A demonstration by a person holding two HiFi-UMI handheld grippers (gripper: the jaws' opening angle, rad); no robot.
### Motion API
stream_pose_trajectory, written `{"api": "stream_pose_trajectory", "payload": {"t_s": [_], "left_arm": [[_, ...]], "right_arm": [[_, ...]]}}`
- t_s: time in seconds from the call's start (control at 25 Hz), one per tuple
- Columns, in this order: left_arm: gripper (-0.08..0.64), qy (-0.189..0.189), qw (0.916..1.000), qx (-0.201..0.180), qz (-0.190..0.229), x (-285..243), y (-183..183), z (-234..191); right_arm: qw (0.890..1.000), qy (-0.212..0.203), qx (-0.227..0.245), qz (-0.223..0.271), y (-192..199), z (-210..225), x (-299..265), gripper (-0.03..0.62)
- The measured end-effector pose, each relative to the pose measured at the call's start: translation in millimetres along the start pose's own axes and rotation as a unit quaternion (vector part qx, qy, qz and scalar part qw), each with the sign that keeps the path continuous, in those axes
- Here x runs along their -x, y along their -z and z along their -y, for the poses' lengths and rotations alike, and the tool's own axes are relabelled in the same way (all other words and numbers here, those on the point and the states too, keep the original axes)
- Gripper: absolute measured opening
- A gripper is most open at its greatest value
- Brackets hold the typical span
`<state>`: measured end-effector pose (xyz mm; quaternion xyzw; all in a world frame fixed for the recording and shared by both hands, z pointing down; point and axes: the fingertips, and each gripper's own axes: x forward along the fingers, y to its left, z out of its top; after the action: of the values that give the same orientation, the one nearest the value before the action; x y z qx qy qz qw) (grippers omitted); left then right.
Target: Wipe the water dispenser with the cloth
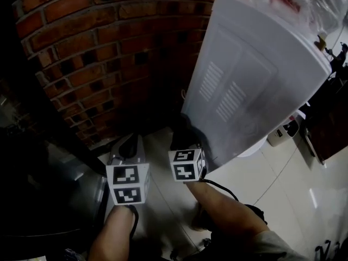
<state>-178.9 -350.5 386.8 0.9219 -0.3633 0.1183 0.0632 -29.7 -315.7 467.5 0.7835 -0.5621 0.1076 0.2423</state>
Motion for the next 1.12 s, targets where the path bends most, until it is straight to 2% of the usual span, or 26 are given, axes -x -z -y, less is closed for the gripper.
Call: {"api": "stream_pose_trajectory", "payload": {"t_s": [0.16, 0.28, 0.48, 0.6, 0.72, 0.84, 0.96, 1.12], "left_arm": [[0.000, 0.034, 0.9992, -0.018, -0.013, -20.4, 15.0, 14.8], [0.000, 0.052, 0.9981, -0.030, -0.015, -25.1, 18.4, 25.4], [0.000, 0.070, 0.9951, -0.057, 0.040, -2.2, -24.3, 46.2], [0.000, 0.064, 0.9922, -0.078, 0.074, 14.8, -48.3, 47.9], [0.000, 0.062, 0.9919, -0.061, 0.092, 27.8, -65.1, 47.5], [0.000, 0.058, 0.9901, -0.053, 0.116, 47.8, -87.2, 45.3], [0.000, 0.051, 0.9872, -0.036, 0.147, 66.5, -111.3, 40.5], [0.000, 0.040, 0.9861, -0.026, 0.159, 76.6, -119.5, 35.1]], "right_arm": [[0.999, 0.032, -0.020, 0.028, -15.6, 24.0, 21.0, 0.121], [0.997, 0.047, -0.012, 0.064, -39.3, 34.3, 39.7, 0.121], [0.989, 0.051, 0.019, 0.136, -92.0, 33.0, 94.4, 0.121], [0.977, 0.066, 0.024, 0.202, -149.4, 45.6, 138.3, 0.121], [0.958, 0.090, 0.042, 0.268, -223.8, 71.0, 183.5, 0.121], [0.936, 0.134, 0.078, 0.317, -292.2, 93.6, 231.4, 0.121], [0.916, 0.183, 0.115, 0.338, -340.2, 109.5, 261.6, 0.121], [0.913, 0.224, 0.135, 0.313, -361.5, 125.6, 262.4, 0.121]]}}
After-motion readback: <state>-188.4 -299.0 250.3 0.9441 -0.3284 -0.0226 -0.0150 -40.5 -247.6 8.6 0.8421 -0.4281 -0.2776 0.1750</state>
